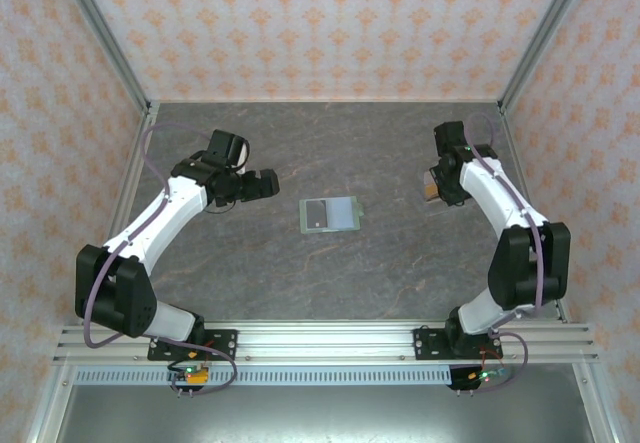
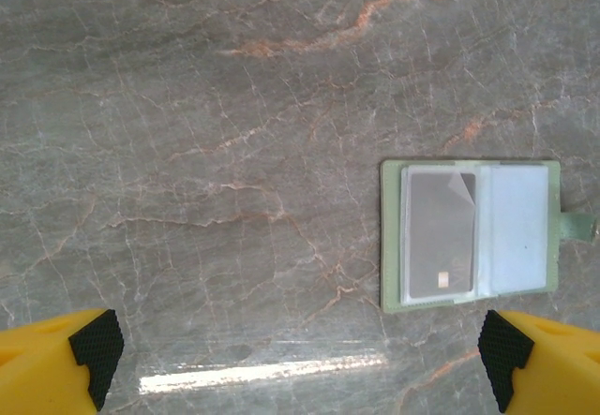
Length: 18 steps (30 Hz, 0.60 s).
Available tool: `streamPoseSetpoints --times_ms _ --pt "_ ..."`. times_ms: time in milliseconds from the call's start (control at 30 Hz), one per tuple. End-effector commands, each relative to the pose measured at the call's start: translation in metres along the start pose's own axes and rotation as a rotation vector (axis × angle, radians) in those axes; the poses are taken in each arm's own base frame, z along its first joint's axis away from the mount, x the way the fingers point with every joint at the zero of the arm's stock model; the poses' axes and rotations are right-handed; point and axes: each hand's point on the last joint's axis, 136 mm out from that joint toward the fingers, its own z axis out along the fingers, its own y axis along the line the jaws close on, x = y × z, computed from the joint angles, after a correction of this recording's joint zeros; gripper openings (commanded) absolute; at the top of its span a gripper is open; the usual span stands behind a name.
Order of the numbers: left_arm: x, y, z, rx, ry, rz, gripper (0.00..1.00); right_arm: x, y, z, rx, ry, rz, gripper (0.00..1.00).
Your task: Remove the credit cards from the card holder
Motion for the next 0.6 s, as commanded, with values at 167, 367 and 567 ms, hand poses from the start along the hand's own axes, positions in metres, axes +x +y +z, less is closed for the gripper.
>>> streamPoseSetpoints --times_ms 167,367,567 --pt "-0.007 -0.012 -0.014 0.037 0.017 0.036 1.00 -0.021 0.002 0.013 0.077 -0.073 0.082 0.00" --pt "-0.011 -0.015 -0.012 0.042 0.024 0.047 1.00 -0.019 0.004 0.022 0.064 -0.069 0.140 0.00" --pt "-0.009 -0.016 -0.005 0.043 0.051 0.053 1.00 -0.012 0.011 0.033 0.071 -0.033 0.181 0.00"
